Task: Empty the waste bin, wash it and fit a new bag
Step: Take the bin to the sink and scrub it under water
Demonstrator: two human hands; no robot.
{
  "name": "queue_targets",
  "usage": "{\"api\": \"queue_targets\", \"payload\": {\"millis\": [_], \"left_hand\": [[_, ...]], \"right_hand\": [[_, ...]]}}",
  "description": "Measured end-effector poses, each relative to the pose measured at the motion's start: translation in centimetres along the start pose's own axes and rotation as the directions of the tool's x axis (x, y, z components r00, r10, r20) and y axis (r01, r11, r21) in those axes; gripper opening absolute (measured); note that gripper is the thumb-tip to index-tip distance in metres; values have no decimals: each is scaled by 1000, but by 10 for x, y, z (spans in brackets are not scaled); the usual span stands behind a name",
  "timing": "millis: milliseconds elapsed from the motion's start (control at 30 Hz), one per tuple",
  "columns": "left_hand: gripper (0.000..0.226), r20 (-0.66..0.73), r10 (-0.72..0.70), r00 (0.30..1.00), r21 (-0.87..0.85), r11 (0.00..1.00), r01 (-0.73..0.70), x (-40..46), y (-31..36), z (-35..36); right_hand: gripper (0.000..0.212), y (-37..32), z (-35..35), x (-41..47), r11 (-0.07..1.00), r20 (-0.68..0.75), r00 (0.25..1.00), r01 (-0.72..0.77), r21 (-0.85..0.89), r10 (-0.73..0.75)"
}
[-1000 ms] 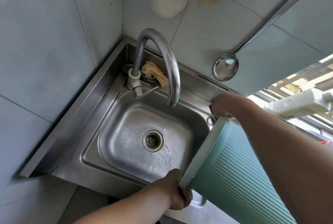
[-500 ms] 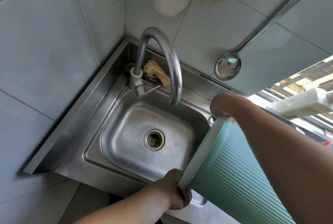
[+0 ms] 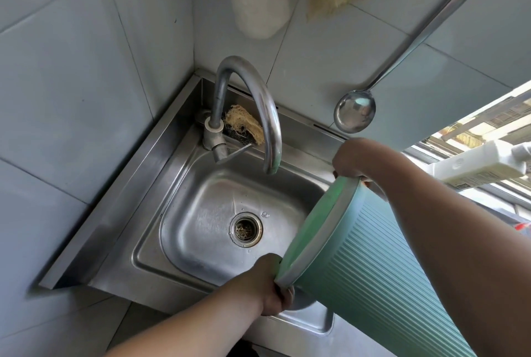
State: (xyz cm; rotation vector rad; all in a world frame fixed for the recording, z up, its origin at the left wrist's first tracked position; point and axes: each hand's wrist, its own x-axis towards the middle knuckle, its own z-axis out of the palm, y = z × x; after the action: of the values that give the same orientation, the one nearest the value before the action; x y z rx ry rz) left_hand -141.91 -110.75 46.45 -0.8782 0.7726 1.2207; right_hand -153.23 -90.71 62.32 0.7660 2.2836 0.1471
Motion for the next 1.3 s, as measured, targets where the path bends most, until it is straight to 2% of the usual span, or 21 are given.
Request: {"api": "queue_targets", "payload": {"millis": [33, 167, 267, 367, 467, 533, 667, 733, 833, 967, 1100, 1300], "left_hand": [[26, -52, 41, 998, 26, 999, -40, -6, 7, 2], [31, -126, 296, 947, 11, 955, -297, -28, 33, -3], [23, -142, 431, 891, 30, 902, -431, -39, 47, -9], [21, -249, 492, 834, 50, 867, -496, -51, 59, -18], [26, -296, 579, 760, 139, 813, -565, -61, 70, -27], [32, -292, 624, 725, 200, 781, -592, -67, 74, -30], [39, -312, 651, 692, 236, 759, -607, -74, 81, -30], [38, -317, 655, 686, 261, 755, -601, -74, 85, -30], [34, -304, 671, 676, 313, 740, -595, -70, 88, -28], [37, -380, 688, 619, 340, 726, -598, -57, 88, -29], [44, -442, 713, 545, 373, 698, -611, -46, 84, -31], [42, -486, 755, 440, 468, 650, -598, -39, 79, -28]], "right_hand": [[23, -2, -6, -3, 992, -53, 998, -16, 125, 22], [25, 4, -14, -8, 982, -173, 985, 35, 187, -2], [19, 8, -3, -13, 942, -210, 978, 57, 332, 15], [26, 18, 13, -17, 909, -313, 949, 161, 384, -36], [34, 25, 36, -23, 867, -421, 900, 294, 403, -109], [33, 28, 51, -29, 835, -486, 867, 348, 427, -113], [28, 29, 87, -34, 803, -549, 836, 339, 491, -17], [28, 28, 109, -31, 788, -551, 834, 324, 523, 22], [36, 24, 140, -26, 749, -477, 875, 261, 608, 83], [37, 17, 175, -20, 691, -401, 907, 211, 692, 125], [38, 14, 199, -9, 657, -359, 930, 219, 722, 85], [37, 16, 218, 13, 647, -303, 952, 254, 719, -36]]}}
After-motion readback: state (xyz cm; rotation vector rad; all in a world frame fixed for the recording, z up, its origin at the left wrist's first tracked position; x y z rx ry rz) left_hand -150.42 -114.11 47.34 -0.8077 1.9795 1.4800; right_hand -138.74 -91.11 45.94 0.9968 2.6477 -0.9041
